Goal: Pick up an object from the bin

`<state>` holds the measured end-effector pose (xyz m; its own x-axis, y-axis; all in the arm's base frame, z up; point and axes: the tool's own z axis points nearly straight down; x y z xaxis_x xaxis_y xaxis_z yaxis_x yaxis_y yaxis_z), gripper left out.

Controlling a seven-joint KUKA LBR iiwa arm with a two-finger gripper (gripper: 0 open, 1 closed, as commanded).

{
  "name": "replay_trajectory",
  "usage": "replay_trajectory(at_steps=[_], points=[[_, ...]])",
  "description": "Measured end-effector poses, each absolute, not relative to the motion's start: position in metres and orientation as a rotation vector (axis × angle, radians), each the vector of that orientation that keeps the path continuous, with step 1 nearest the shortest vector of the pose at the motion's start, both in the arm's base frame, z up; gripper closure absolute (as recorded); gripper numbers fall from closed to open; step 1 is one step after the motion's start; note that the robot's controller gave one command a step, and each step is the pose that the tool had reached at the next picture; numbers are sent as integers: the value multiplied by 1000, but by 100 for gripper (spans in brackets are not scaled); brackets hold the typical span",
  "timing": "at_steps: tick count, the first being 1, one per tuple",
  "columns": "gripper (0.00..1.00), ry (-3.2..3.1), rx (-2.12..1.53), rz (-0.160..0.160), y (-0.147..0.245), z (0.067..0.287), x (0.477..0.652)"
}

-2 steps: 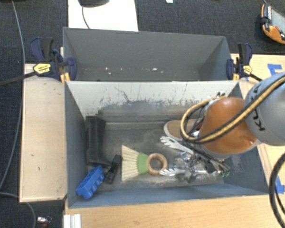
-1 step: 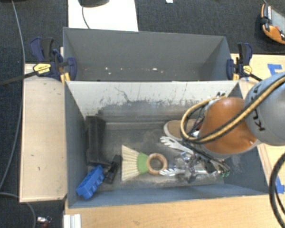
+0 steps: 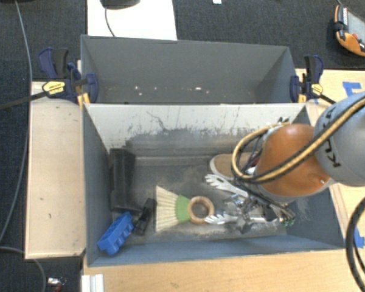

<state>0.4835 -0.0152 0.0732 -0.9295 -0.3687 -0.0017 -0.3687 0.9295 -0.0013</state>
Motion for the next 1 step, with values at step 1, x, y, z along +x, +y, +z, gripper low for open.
replay_trajectory(at_steps=[1], points=[[100, 3095, -590, 3, -15, 92, 480]])
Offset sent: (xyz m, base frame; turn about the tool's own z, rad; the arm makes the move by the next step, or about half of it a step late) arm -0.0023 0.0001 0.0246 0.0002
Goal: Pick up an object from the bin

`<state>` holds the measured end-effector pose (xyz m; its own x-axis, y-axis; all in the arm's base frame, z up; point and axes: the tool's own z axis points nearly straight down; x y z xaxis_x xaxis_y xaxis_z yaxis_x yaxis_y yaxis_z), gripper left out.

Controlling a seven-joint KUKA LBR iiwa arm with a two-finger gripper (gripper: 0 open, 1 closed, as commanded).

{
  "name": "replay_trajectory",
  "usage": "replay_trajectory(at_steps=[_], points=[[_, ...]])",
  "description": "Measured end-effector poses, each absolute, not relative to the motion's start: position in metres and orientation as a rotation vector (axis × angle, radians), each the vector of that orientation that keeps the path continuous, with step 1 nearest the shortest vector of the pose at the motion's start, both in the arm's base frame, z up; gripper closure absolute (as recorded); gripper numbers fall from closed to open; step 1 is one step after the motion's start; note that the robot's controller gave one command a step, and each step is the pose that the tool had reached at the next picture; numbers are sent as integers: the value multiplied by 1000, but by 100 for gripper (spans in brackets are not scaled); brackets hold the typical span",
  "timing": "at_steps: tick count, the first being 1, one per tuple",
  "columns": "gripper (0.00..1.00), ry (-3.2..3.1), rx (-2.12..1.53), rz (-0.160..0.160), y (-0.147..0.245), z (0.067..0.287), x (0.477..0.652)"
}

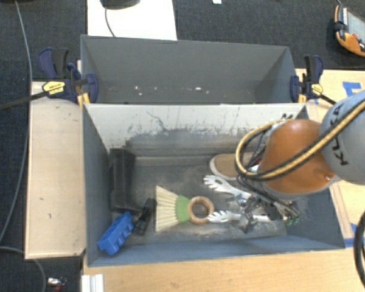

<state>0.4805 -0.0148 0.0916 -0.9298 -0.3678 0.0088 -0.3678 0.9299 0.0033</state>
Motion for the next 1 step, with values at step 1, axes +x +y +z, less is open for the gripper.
replay_trajectory(at_steps=[1], points=[[100, -3086, 584, 0, -15, 145, 483]])
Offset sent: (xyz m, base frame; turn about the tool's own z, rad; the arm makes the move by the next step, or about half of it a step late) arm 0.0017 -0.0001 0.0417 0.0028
